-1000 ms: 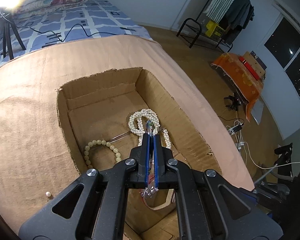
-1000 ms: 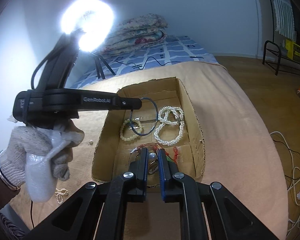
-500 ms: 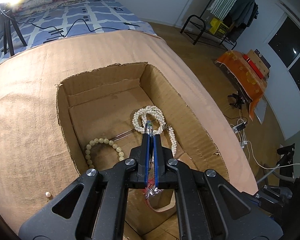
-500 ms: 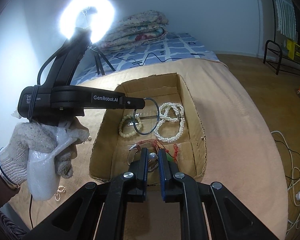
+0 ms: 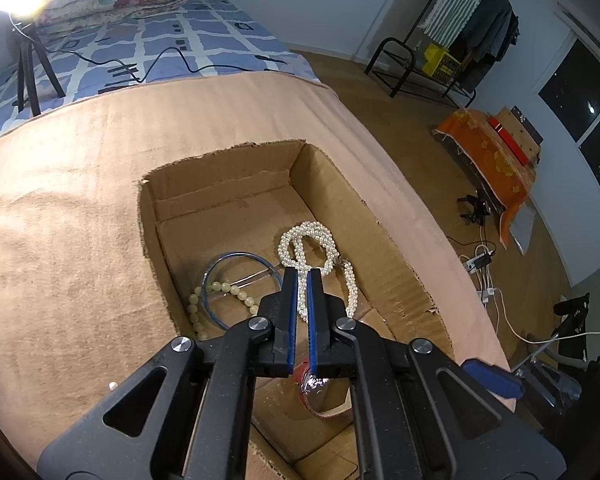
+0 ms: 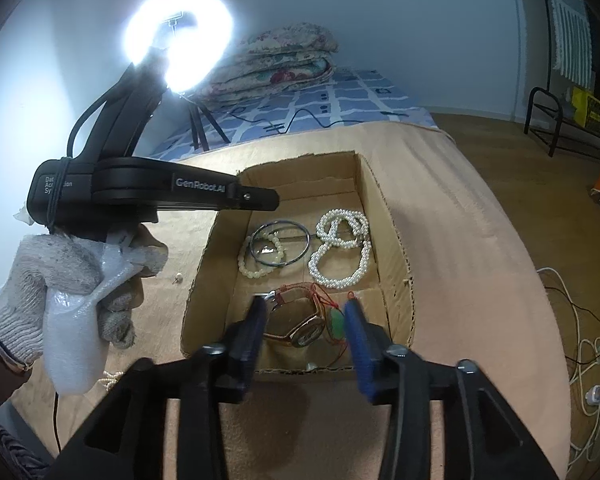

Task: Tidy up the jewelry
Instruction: 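Open both tools to drop the bangle and earring into the box, then move the left tool to the pearl necklace while the right tool reaches the second earring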

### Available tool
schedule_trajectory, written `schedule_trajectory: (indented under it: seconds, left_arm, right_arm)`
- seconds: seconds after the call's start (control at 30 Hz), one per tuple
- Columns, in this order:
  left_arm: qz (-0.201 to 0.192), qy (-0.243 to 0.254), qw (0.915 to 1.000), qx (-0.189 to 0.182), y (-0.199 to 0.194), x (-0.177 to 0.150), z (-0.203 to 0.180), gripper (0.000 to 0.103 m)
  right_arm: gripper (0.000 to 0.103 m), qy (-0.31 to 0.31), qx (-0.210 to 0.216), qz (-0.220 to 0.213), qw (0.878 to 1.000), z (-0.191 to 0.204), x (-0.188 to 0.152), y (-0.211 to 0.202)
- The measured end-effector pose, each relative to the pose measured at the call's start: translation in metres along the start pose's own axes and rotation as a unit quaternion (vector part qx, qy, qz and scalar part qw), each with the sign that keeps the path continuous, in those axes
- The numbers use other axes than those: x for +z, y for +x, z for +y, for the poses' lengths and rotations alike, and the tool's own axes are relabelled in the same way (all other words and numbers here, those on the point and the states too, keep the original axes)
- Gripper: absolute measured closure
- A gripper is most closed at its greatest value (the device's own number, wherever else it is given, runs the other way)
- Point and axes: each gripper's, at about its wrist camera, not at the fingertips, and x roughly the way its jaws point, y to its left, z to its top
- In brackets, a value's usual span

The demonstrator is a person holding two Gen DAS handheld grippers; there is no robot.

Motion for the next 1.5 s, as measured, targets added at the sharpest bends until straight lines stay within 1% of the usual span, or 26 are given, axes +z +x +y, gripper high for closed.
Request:
schedule_trajectory:
  seconds: [0.07,0.1,0.13,0.17,0.23,0.33,0.4,0.43,0.47,0.53,0.6,0.63,0.73,0.9,1.03,1.13,1.23,1.3,1.37,1.5]
  left_arm:
    - [-0.003,-0.001,1.0,0.001,-0.005,0.001,0.002,0.099]
    - [-0.005,-0.001,1.0,0.002,-0.008,0.001,0.003,0.093]
    - [-0.007,-0.001,1.0,0.002,-0.011,0.001,0.004,0.089]
    - [-0.01,-0.003,0.9999,0.001,-0.015,0.001,0.005,0.081]
    - [-0.016,-0.006,0.9999,0.0,-0.023,0.001,0.008,0.078]
    - [-0.022,-0.007,0.9997,0.004,-0.035,0.001,0.012,0.075]
    - [-0.029,-0.011,0.9995,0.004,-0.047,0.0,0.017,0.057]
    - [-0.035,-0.014,0.9993,0.004,-0.054,-0.001,0.021,0.052]
    - [-0.038,-0.017,0.9991,0.003,-0.059,-0.002,0.023,0.044]
    - [-0.047,-0.024,0.9986,0.003,-0.075,-0.005,0.032,0.039]
    - [-0.053,-0.028,0.9982,0.005,-0.089,-0.009,0.039,0.039]
    - [-0.056,-0.029,0.998,0.007,-0.097,-0.011,0.044,0.039]
    - [-0.062,-0.032,0.9975,0.013,-0.119,-0.022,0.057,0.039]
    - [-0.078,-0.035,0.996,0.025,-0.156,-0.046,0.08,0.039]
    - [-0.089,-0.033,0.9946,0.042,-0.182,-0.071,0.097,0.039]
    - [-0.089,-0.038,0.994,0.049,-0.198,-0.096,0.111,0.039]
    - [-0.077,-0.045,0.9949,0.047,-0.204,-0.117,0.122,0.039]
    - [-0.064,-0.041,0.9961,0.043,-0.205,-0.131,0.126,0.039]
    - [-0.055,-0.035,0.9972,0.036,-0.206,-0.145,0.126,0.039]
    - [-0.031,-0.039,0.9987,0.013,-0.202,-0.174,0.129,0.039]
  right_arm:
    - [0.048,-0.001,0.0,-0.005,1.0,0.001,0.001,-0.003]
    - [0.046,-0.001,0.0,-0.007,1.0,0.002,0.002,-0.005]
    - [0.045,-0.001,-0.001,-0.009,1.0,0.002,0.003,-0.006]
    - [0.043,-0.002,-0.002,-0.012,1.0,0.003,0.003,-0.007]
    - [0.041,-0.004,-0.004,-0.015,1.0,0.005,0.004,-0.01]
    - [0.031,-0.009,-0.011,-0.023,1.0,0.01,0.006,-0.016]
    - [0.017,-0.012,-0.017,-0.03,0.999,0.013,0.007,-0.021]
    - [0.015,-0.014,-0.023,-0.036,0.999,0.014,0.007,-0.024]
    - [0.013,-0.016,-0.026,-0.041,0.999,0.016,0.008,-0.026]
    - [0.01,-0.02,-0.031,-0.049,0.998,0.019,0.01,-0.031]
    - [0.001,-0.023,-0.035,-0.058,0.997,0.023,0.012,-0.036]
    - [0.001,-0.025,-0.038,-0.065,0.997,0.025,0.013,-0.038]
    - [0.0,-0.027,-0.04,-0.076,0.996,0.031,0.015,-0.043]
    - [0.0,-0.037,-0.028,-0.087,0.995,0.045,0.016,-0.048]
    - [0.0,-0.054,-0.014,-0.093,0.994,0.06,0.015,-0.051]
    - [0.001,-0.069,0.001,-0.094,0.993,0.073,0.013,-0.052]
    - [0.002,-0.087,0.009,-0.091,0.992,0.085,0.012,-0.049]
    - [0.006,-0.092,0.015,-0.087,0.992,0.092,0.011,-0.045]
    - [0.007,-0.093,0.021,-0.084,0.992,0.097,0.011,-0.04]
    - [0.015,-0.096,0.034,-0.074,0.992,0.111,0.012,-0.028]
